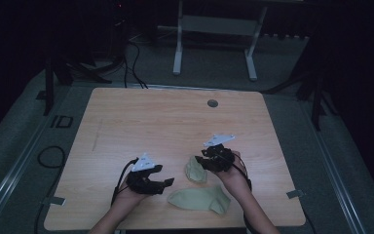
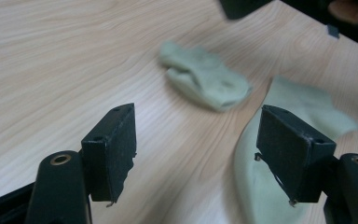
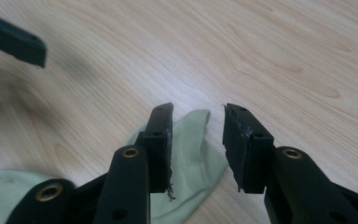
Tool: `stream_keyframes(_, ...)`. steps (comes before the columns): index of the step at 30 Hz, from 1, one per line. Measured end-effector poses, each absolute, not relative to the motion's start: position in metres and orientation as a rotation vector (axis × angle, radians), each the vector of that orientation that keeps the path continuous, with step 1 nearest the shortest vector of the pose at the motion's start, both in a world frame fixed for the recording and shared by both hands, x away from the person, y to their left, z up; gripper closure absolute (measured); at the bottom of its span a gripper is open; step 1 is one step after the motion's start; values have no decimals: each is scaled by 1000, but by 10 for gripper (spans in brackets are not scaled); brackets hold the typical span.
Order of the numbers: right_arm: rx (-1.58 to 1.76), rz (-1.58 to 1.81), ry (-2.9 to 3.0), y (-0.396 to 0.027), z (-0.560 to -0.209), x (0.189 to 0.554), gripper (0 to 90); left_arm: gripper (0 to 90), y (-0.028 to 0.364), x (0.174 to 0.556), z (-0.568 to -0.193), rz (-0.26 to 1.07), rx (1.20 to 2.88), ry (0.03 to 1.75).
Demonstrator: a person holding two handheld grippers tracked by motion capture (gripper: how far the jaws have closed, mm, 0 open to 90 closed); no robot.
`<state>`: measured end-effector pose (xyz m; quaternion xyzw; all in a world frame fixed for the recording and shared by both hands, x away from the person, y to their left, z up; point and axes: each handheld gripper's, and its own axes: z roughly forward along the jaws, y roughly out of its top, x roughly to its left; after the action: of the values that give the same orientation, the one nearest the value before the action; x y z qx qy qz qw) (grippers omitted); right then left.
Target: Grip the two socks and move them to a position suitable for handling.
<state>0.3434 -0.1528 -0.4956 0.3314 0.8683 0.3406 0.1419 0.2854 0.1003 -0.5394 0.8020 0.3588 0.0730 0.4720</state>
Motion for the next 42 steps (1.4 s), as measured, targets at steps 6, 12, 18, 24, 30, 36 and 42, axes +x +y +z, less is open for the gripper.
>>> stream_keyframes(6, 1012, 982, 2568, -152, -518, 352, 645, 315, 66, 308, -544, 133, 2026, 901)
stream_keyframes(12, 1005, 946, 2602, -152, -535, 350, 659, 430, 49, 323, -555, 146, 2100, 941)
stream_keyframes(18, 989, 892, 2616, -152, -544, 347, 703, 627, 35, 330, -561, 163, 2185, 937)
stream_keyframes(24, 991, 885, 2603, -155, -546, 347, 868, 879, 31, 329, -561, 158, 2183, 929)
stream_keyframes(30, 983, 885, 2616, -157, -538, 345, 900, 890, 31, 328, -556, 181, 2168, 920)
stream_keyframes(36, 962, 917, 2579, -162, -522, 339, 900, 890, 36, 327, -547, 207, 2135, 936)
stream_keyframes(42, 946, 934, 2543, -169, -506, 337, 900, 890, 45, 324, -535, 243, 2088, 953)
